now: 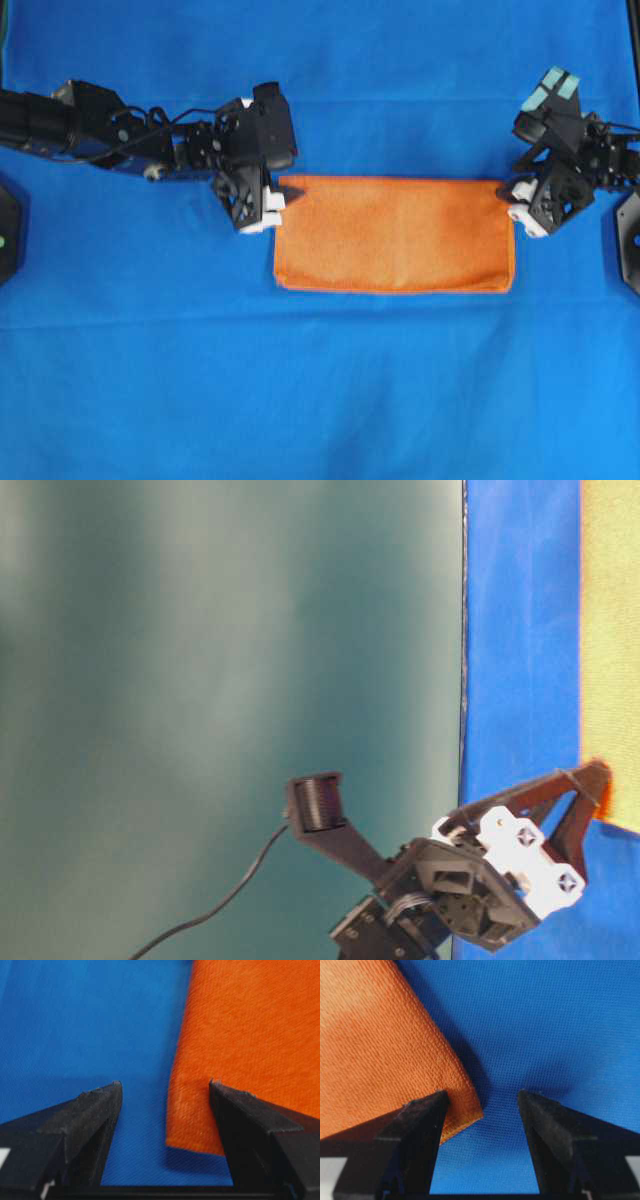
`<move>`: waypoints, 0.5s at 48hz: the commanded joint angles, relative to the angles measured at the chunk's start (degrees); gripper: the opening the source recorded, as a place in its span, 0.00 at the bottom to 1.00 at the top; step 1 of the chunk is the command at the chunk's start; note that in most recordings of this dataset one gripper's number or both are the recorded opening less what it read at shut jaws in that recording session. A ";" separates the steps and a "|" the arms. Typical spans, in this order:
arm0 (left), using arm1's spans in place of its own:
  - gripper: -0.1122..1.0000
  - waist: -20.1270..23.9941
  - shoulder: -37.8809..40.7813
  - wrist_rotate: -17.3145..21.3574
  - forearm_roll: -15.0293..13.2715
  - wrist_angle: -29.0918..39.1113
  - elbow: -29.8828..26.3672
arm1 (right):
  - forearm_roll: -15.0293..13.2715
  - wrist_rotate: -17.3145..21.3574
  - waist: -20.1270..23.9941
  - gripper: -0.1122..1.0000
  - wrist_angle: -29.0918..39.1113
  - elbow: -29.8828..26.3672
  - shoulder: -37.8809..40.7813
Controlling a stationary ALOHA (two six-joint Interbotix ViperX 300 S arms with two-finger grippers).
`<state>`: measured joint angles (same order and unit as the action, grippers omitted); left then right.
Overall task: Fold the orange towel.
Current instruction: 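Grasp the left and right ends of the folded towel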
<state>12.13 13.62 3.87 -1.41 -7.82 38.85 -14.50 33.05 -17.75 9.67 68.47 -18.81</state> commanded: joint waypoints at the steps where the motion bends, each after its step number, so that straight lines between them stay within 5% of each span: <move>1: 0.67 -0.09 -0.62 0.00 -0.09 -0.44 -1.05 | -0.09 0.18 -0.18 0.64 -1.05 -0.97 0.88; 17: 0.56 -0.53 -0.26 -0.79 0.00 2.72 -1.32 | -0.09 -0.18 0.09 0.56 -2.46 -0.97 1.32; 24: 0.32 -1.05 -0.09 -0.35 0.00 5.89 -1.93 | -0.09 -0.62 1.58 0.24 -3.08 -0.97 1.32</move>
<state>10.99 13.97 3.16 -1.41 -3.34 37.79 -14.50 32.52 -16.96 7.38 68.38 -17.23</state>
